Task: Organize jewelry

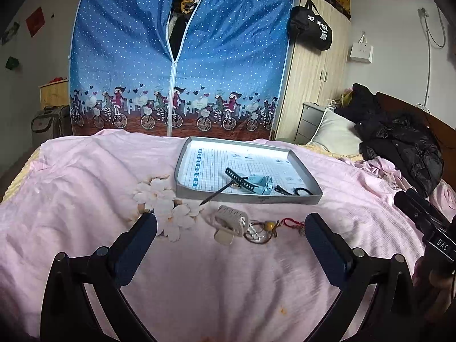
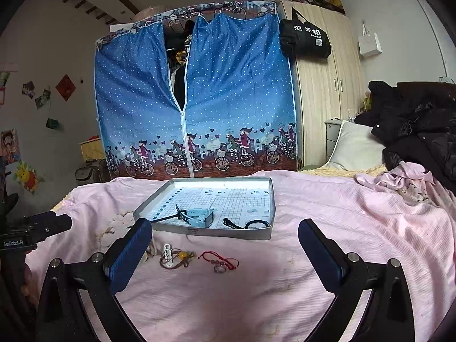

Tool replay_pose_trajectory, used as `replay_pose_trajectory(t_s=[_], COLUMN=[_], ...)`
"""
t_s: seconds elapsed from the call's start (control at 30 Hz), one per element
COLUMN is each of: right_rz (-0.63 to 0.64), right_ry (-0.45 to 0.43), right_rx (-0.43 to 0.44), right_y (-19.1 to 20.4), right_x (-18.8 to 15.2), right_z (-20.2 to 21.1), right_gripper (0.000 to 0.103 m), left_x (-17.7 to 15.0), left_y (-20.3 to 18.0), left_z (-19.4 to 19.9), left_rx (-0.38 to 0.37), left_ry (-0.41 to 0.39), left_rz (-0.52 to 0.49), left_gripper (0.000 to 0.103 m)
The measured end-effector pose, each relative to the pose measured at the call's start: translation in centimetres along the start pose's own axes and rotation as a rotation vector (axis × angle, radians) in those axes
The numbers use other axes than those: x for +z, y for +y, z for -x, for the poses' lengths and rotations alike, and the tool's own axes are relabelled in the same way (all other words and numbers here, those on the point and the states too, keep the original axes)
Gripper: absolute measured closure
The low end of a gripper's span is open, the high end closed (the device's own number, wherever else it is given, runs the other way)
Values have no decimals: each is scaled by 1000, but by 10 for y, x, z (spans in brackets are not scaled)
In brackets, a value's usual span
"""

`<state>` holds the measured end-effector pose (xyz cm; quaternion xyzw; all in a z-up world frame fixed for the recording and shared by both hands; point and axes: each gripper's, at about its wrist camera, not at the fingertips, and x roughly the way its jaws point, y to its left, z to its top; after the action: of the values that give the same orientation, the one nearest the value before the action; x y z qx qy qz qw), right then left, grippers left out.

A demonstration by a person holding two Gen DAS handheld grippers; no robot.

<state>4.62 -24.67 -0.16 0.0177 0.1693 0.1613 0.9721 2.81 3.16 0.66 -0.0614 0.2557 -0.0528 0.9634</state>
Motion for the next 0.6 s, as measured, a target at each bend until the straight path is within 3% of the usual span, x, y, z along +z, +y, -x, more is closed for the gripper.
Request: replay_pose_trajectory(t_s=[0.27,0.6], right_rz=[5,8], right_ry=[62,161], right_rx=[3,-14], right_y=[12,17], right_x=[-25,-42], right_z=[25,13], right_gripper=[0,0], left_x=[-27,-40], left_y=[-10,-8], left_z=[26,14], left_rx=[44,100], left_ry=[31,126], left_rz=[-31,-22], left_gripper=[1,1])
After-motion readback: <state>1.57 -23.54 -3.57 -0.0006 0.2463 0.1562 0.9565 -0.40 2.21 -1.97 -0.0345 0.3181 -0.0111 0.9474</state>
